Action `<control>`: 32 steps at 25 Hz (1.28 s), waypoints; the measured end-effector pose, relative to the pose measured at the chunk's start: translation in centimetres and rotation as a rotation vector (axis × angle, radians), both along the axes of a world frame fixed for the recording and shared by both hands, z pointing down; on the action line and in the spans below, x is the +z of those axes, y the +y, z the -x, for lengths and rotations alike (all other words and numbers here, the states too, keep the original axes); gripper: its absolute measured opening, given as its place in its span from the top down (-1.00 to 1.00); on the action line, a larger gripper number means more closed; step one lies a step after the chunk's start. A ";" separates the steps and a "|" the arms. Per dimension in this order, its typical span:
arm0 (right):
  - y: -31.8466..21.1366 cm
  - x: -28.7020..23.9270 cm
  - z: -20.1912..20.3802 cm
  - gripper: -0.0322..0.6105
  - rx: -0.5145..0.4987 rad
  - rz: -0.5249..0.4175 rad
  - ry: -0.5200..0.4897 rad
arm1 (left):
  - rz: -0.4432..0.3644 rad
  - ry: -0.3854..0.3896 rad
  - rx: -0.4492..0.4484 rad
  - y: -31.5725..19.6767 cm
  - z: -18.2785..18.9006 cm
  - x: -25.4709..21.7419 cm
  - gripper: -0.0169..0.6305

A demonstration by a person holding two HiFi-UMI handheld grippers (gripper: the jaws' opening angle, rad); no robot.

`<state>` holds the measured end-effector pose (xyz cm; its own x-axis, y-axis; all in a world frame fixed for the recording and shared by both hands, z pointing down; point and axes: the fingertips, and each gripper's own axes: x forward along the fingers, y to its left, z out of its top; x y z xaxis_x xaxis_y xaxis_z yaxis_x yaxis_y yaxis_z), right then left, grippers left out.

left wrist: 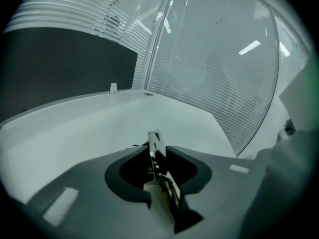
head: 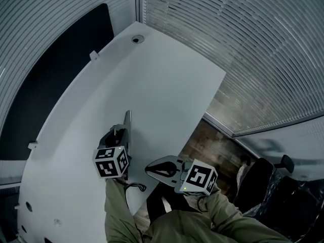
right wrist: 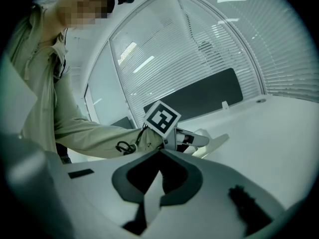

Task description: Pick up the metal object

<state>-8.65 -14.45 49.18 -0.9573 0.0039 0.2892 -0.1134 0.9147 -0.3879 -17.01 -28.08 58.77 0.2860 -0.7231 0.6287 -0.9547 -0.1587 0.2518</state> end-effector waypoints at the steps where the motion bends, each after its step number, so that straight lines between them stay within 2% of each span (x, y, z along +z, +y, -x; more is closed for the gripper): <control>1: -0.1 -0.1 0.0 0.91 0.005 -0.004 0.000 | -0.013 0.001 0.003 0.2 0.0 -0.3 0.61; 5: -0.5 -1.0 0.0 0.91 0.018 -0.023 0.001 | -0.107 0.011 0.010 0.9 0.0 -3.2 0.64; 12: -1.9 -5.2 0.6 0.91 0.040 -0.116 -0.024 | -0.362 -0.074 0.096 2.6 -0.2 -12.8 0.64; 19: -0.2 -10.0 1.6 0.91 0.053 -0.234 -0.058 | -0.564 -0.125 0.127 7.2 0.2 -21.3 0.64; 22: 1.4 -11.5 2.3 0.91 0.064 -0.274 -0.069 | -0.619 -0.140 0.142 9.9 0.6 -23.3 0.64; 32: 6.9 -13.7 1.7 0.91 0.107 -0.367 -0.079 | -0.721 -0.122 0.159 17.2 -0.2 -26.7 0.64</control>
